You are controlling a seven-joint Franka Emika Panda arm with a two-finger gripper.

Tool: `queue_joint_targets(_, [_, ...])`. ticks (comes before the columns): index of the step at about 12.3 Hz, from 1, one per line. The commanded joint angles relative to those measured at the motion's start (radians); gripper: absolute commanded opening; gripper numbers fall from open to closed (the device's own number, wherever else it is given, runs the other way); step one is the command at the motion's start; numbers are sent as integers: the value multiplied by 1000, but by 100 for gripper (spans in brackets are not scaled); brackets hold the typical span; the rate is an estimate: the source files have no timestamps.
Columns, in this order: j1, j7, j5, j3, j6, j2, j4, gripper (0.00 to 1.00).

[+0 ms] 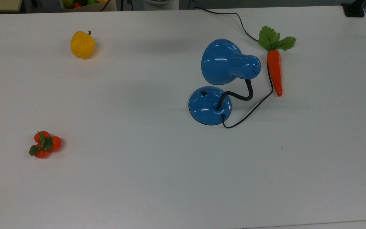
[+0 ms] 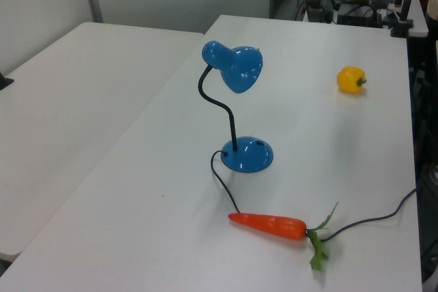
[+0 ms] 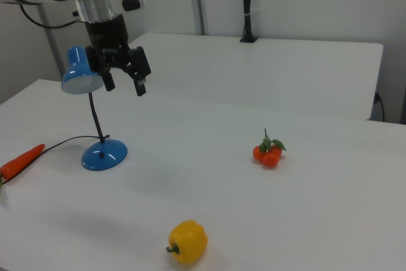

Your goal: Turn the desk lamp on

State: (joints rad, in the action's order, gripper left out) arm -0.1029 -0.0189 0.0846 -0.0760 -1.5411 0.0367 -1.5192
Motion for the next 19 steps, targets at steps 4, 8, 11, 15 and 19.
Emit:
queue_joint_targets(4, [-8, 25, -3, 12, -8, 6, 16, 100])
queue_joint_targets(8, [-9, -15, -3, 12, -5, 6, 13, 77])
queue_joint_targets(11, [-12, -56, -3, 12, 4, 6, 13, 25])
queue_joint_targets(15, [-12, -59, -5, 12, -7, 9, 10, 0])
queue_joint_targets(19, [-6, -58, -8, 10, -11, 28, 13, 0])
